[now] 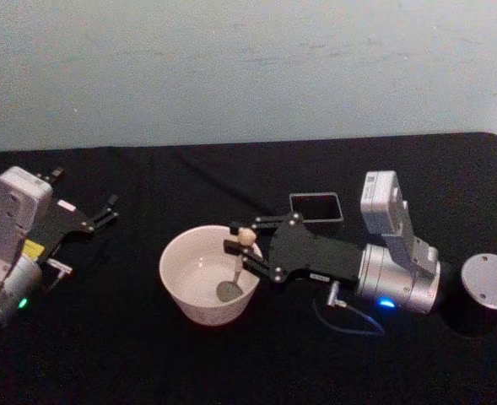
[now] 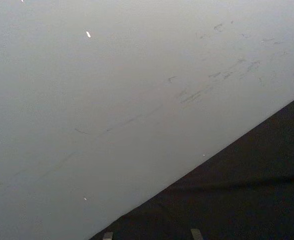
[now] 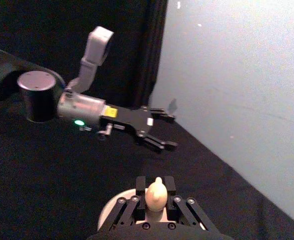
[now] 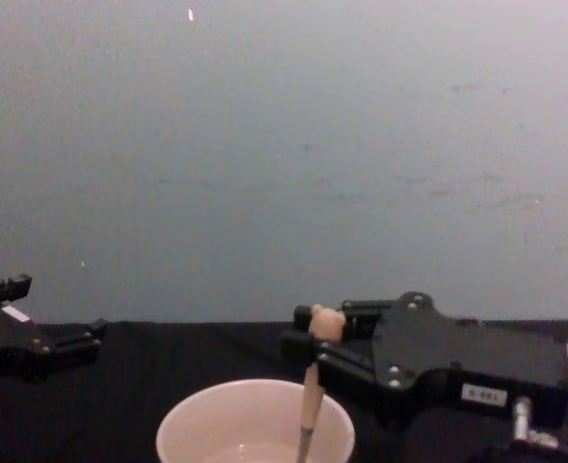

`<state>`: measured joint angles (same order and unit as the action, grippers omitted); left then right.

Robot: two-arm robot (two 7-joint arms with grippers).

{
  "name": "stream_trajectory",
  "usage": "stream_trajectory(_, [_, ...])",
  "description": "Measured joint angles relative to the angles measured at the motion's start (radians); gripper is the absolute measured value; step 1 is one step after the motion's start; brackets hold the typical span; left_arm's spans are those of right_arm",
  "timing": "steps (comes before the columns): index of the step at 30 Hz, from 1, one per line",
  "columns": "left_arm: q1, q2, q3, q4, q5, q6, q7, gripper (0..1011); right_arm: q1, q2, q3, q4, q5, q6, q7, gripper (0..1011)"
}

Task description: Pick up the stirring spoon with one hand, stir inside the cup, then place it back in its original position.

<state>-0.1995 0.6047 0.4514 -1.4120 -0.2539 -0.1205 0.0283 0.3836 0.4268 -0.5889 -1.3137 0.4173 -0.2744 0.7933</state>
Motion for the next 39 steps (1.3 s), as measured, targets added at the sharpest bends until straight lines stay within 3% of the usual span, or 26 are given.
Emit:
stream_trajectory(9, [0.000, 0.000, 0.000, 0.000, 0.000, 0.000, 0.000, 1001, 0.000, -0.027, -0.025, -0.003, 0.013, 0.009, 0.007, 214])
stream_trajectory(21, [0.000, 0.000, 0.000, 0.000, 0.000, 0.000, 0.000, 1002, 0.058, -0.112, -0.029, 0.109, -0.013, -0.002, -0.053, 214])
stream_trajectory(31, [0.000, 0.000, 0.000, 0.000, 0.000, 0.000, 0.000, 1001, 0.071, -0.120, -0.008, 0.135, -0.029, -0.011, -0.071, 214])
stream_trajectory(39, [0.000, 0.000, 0.000, 0.000, 0.000, 0.000, 0.000, 1001, 0.064, -0.105, 0.007, 0.129, -0.041, -0.013, -0.078, 214])
